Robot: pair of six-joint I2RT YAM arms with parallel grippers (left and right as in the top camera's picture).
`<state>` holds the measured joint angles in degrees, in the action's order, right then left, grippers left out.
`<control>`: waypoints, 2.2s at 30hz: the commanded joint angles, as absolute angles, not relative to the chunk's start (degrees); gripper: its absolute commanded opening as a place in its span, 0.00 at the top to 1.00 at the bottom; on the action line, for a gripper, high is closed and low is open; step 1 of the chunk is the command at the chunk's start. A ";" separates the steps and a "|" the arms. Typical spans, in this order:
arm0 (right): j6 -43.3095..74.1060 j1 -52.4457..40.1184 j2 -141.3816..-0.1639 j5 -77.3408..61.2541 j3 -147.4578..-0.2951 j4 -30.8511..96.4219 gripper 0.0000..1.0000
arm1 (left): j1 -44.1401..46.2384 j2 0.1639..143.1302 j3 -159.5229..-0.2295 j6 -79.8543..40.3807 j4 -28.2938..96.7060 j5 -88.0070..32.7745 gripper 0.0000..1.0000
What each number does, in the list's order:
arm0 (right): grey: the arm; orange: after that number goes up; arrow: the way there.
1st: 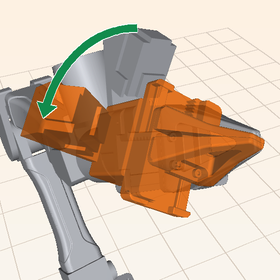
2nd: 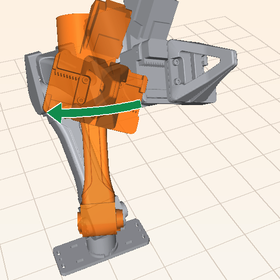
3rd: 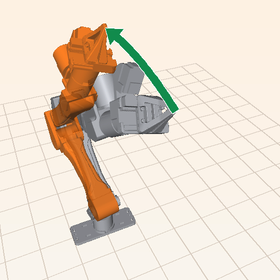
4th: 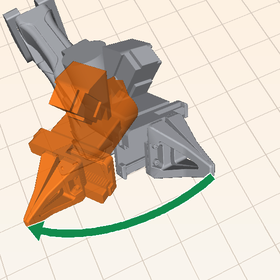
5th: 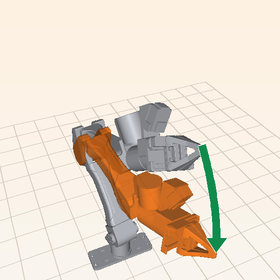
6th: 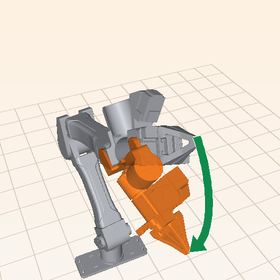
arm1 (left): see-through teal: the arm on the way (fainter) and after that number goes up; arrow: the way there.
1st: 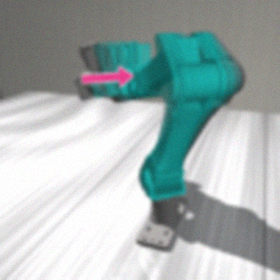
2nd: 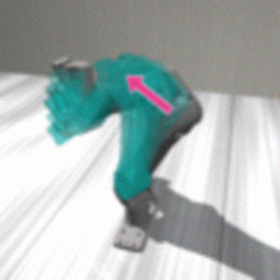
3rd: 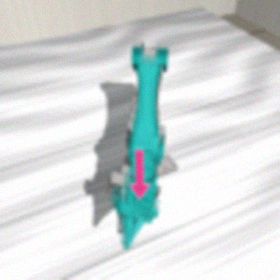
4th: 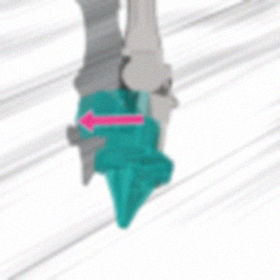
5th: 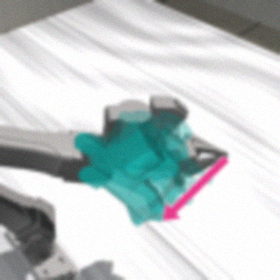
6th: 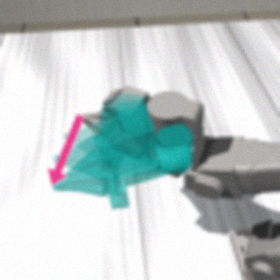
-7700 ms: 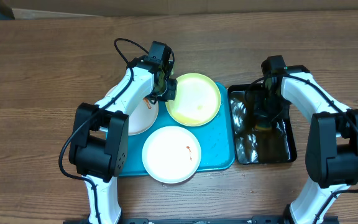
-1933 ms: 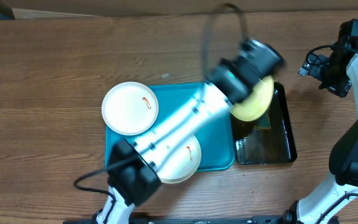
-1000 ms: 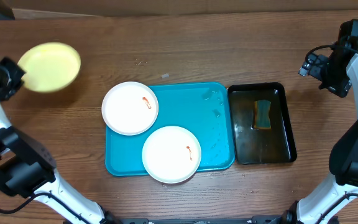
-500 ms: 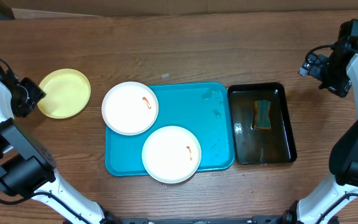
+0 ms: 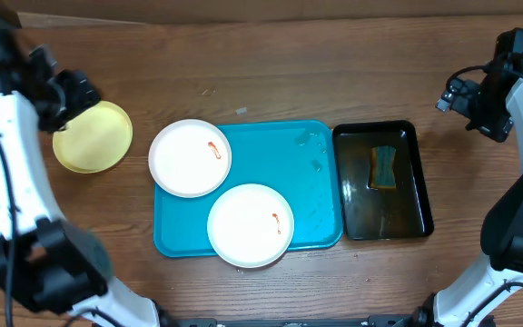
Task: Clean dirty plates on tray and stack at the side
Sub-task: 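Carry the yellow plate left and set it on the table, then move the left gripper to the lower white plate and pinch its rim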
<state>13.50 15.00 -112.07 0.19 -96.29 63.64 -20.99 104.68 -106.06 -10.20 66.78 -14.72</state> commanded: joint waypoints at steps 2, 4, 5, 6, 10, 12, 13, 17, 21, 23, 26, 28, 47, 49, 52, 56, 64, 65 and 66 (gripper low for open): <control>13.69 15.14 -111.66 -0.08 -97.58 63.35 0.00 | -8.58 98.63 -107.53 -13.61 75.09 -9.15 0.30; 13.69 15.14 -111.66 -0.08 -97.58 63.35 0.00 | -4.05 98.72 -107.20 -14.37 79.64 -5.15 0.32; 13.69 15.14 -111.66 -0.08 -97.58 63.35 0.00 | -1.28 98.78 -106.48 -14.96 82.21 -3.29 0.32; 13.69 15.14 -111.66 -0.08 -97.58 63.35 0.00 | 0.75 98.78 -105.60 -15.46 84.09 -2.48 0.32; 13.69 15.14 -111.66 -0.08 -97.58 63.35 0.00 | 7.07 98.72 -98.80 -16.73 87.59 -2.26 0.34; 13.69 15.14 -111.66 -0.08 -97.58 63.35 0.00 | 8.47 98.70 -95.07 -18.22 87.48 -2.35 0.37; 13.69 15.14 -111.66 -0.08 -97.58 63.35 0.00 | 9.06 98.72 -92.88 -19.03 87.13 -2.48 0.37; 13.69 15.14 -111.66 -0.08 -97.58 63.35 0.00 | 11.22 98.70 -84.07 -21.41 83.81 -4.54 0.40; 13.69 15.14 -111.66 -0.08 -97.58 63.35 0.00 | 12.73 98.70 -77.41 -23.44 78.50 -5.91 0.41; 13.69 15.14 -111.66 -0.08 -97.58 63.33 0.00 | 13.02 98.70 -74.74 -23.88 75.77 -5.87 0.42; 13.69 15.14 -111.66 -0.08 -97.58 63.35 0.00 | 13.08 98.70 -71.09 -24.56 72.16 -6.13 0.44; 13.69 15.14 -111.66 -0.08 -97.58 63.35 0.00 | 13.26 98.70 -68.18 -24.49 69.45 -7.18 0.47; 13.69 15.14 -111.66 -0.08 -97.58 63.35 0.00 | 14.41 98.72 -58.48 -23.11 59.51 -10.35 0.71; 13.69 15.14 -111.66 -0.08 -97.58 63.35 0.00 | 15.07 98.72 -58.02 -23.14 59.24 -10.35 0.71; 13.69 15.14 -111.66 -0.08 -97.58 63.35 0.00 | 16.45 98.72 -57.17 -23.14 58.39 -10.33 0.72; 13.69 15.14 -111.66 -0.08 -97.58 63.35 0.00 | 16.95 98.72 -57.17 -23.18 57.76 -10.37 0.81; 13.69 15.14 -111.66 -0.08 -97.58 63.33 0.00 | 16.97 98.72 -57.17 -23.14 57.28 -10.59 0.92; 13.69 15.14 -111.66 -0.08 -97.58 63.35 0.00 | 16.97 98.72 -57.17 -23.11 56.99 -10.59 0.93; 13.69 15.14 -111.66 -0.08 -97.58 63.35 0.00 | 16.95 98.72 -57.17 -23.11 56.42 -10.59 0.94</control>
<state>13.50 15.00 -112.07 0.19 -96.29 63.64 16.53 98.48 -57.67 -23.62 57.36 -9.80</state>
